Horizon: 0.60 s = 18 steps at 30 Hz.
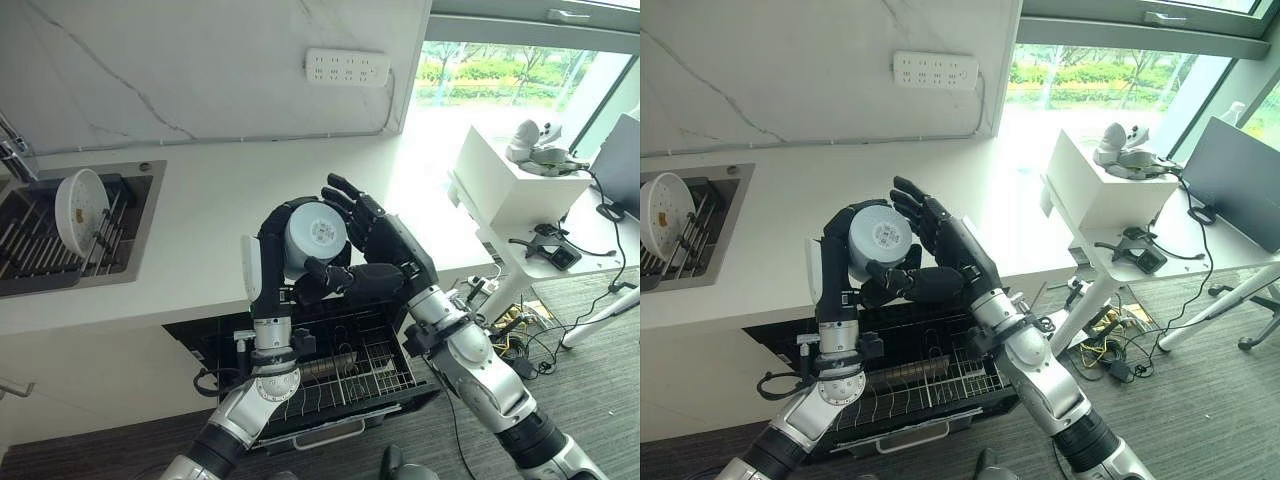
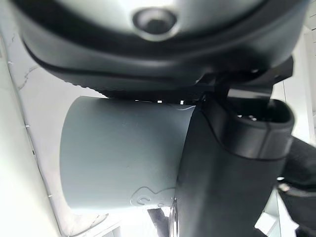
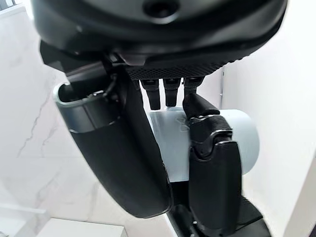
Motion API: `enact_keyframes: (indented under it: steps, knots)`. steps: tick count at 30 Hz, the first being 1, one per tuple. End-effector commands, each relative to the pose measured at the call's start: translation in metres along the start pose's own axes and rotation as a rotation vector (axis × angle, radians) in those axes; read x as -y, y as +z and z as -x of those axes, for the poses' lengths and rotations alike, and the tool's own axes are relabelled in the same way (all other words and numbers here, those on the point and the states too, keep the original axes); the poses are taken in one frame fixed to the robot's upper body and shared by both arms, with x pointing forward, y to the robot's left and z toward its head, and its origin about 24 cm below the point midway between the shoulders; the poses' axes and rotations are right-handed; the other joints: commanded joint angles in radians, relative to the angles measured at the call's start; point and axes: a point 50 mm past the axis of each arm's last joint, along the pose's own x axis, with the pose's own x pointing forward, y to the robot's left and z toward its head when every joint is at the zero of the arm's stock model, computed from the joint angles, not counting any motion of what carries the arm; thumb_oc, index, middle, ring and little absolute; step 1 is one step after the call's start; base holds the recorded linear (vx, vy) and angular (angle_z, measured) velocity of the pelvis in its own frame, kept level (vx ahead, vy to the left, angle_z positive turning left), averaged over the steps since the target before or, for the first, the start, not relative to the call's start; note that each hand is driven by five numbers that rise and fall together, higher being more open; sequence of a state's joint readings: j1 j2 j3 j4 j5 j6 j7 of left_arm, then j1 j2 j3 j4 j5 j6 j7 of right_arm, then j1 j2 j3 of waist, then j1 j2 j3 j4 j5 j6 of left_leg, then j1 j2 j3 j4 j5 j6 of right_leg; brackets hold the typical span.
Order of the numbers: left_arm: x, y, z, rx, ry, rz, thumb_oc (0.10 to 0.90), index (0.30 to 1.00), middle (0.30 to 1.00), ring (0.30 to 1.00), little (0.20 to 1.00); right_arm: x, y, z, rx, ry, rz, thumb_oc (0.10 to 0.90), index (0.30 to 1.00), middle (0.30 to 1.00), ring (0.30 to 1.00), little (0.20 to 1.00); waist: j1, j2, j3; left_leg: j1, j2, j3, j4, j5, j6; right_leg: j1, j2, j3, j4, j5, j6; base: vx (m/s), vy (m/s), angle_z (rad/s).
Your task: Place the dishes in the dishwasher.
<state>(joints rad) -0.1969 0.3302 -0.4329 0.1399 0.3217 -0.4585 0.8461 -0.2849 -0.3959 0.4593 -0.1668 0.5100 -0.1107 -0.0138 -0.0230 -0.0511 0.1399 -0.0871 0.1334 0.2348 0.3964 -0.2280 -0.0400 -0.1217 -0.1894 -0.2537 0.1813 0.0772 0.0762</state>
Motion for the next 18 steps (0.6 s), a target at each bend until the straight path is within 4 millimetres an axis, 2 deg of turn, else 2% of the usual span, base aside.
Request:
enact_keyframes:
  steps: [1, 7, 18]
  knots:
    - [0.016, 0.057, -0.031, 0.328, -0.009, 0.178, 0.4, 0.3, 0.3, 0.3, 0.3, -0.003, 0.028, -0.022, 0.147, 0.029, 0.098, 0.8, 0.9, 0.9, 0.9, 0.9, 0.013, 0.003, -0.024, 0.056, -0.009, -0.052, -0.096, -0.052, 0.001, 0.061, -0.034, 0.079, 0.119, -0.26, 0.099, 0.0, -0.009, 0.05]
    - [0.015, 0.054, -0.033, 0.323, -0.012, 0.154, 0.4, 0.3, 0.3, 0.3, 0.3, -0.001, 0.025, -0.023, 0.116, 0.031, 0.127, 0.8, 0.9, 0.9, 0.9, 0.9, 0.012, 0.002, -0.021, 0.057, -0.011, -0.055, -0.096, -0.053, 0.002, 0.063, -0.032, 0.083, 0.119, -0.259, 0.1, 0.0, -0.004, 0.04]
    - [0.02, 0.057, -0.033, 0.324, -0.034, 0.179, 0.4, 0.3, 0.3, 0.3, 0.3, -0.012, 0.024, -0.029, 0.106, 0.091, 0.093, 0.8, 0.9, 0.9, 0.9, 0.9, 0.018, 0.001, -0.017, 0.061, -0.011, -0.057, -0.096, -0.053, 0.003, 0.067, -0.029, 0.084, 0.119, -0.26, 0.098, 0.0, -0.002, 0.01]
